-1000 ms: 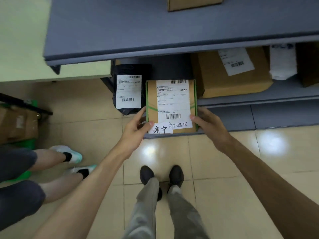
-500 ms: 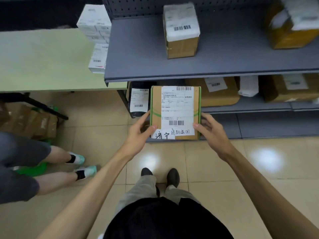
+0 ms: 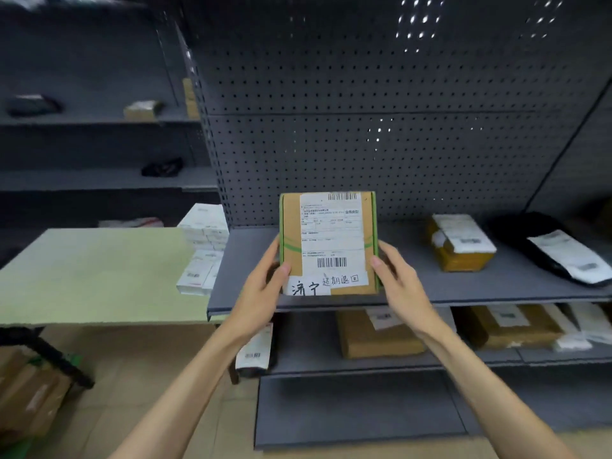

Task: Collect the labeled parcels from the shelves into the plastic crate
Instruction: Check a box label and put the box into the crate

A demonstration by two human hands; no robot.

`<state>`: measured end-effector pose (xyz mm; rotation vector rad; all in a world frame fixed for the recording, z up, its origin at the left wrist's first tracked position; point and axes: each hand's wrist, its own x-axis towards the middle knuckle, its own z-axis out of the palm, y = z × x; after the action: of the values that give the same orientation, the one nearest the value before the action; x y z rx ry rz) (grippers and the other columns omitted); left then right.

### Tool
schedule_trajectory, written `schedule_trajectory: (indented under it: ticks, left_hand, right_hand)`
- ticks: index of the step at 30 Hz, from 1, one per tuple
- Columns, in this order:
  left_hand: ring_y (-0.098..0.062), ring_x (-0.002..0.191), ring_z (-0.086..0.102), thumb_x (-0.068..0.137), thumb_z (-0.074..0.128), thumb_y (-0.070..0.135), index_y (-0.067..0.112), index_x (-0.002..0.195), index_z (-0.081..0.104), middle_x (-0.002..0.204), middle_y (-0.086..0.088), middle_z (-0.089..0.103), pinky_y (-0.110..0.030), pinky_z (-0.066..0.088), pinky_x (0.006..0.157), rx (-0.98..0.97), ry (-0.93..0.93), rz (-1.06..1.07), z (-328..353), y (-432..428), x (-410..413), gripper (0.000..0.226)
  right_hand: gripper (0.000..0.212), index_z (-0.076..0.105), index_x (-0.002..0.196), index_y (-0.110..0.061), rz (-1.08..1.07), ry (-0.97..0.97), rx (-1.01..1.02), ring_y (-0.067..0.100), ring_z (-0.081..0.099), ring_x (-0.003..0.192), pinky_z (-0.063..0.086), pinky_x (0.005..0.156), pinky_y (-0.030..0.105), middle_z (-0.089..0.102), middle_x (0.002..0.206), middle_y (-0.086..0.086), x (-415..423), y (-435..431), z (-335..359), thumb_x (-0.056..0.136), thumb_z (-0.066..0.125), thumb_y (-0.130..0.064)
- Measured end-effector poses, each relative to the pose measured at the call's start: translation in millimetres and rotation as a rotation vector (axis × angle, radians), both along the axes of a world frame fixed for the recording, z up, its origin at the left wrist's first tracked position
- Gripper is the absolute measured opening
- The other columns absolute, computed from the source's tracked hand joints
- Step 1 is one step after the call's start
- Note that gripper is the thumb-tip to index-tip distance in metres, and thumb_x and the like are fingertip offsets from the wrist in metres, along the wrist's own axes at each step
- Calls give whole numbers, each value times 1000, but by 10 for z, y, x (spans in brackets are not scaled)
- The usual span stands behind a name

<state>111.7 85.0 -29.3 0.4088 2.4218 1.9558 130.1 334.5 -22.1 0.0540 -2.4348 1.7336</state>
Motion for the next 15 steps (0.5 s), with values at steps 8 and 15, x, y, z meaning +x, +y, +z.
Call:
schedule_trajectory:
  ticks: [8,15]
  left_hand:
    - [1,126,56,110,39,19,33,158,29,136,13,62,-21,43,108,47,243,58,963,107,-479,51]
    - [-1,140,43,111,37,23,33,159,26,150,17,49,-39,30,122,73,334,89,1250,101,-577,50]
  right_hand:
    - [46,36,152,-18,-2,221,-29,-17,47,120,39,102,8,52,143,-12,-548,-14,857,107,39,-26]
    - [41,40,148,-19,-4,348,-59,-32,45,105,34,85,-5,50,118,-36,-637,-70,1221,108,38,-19]
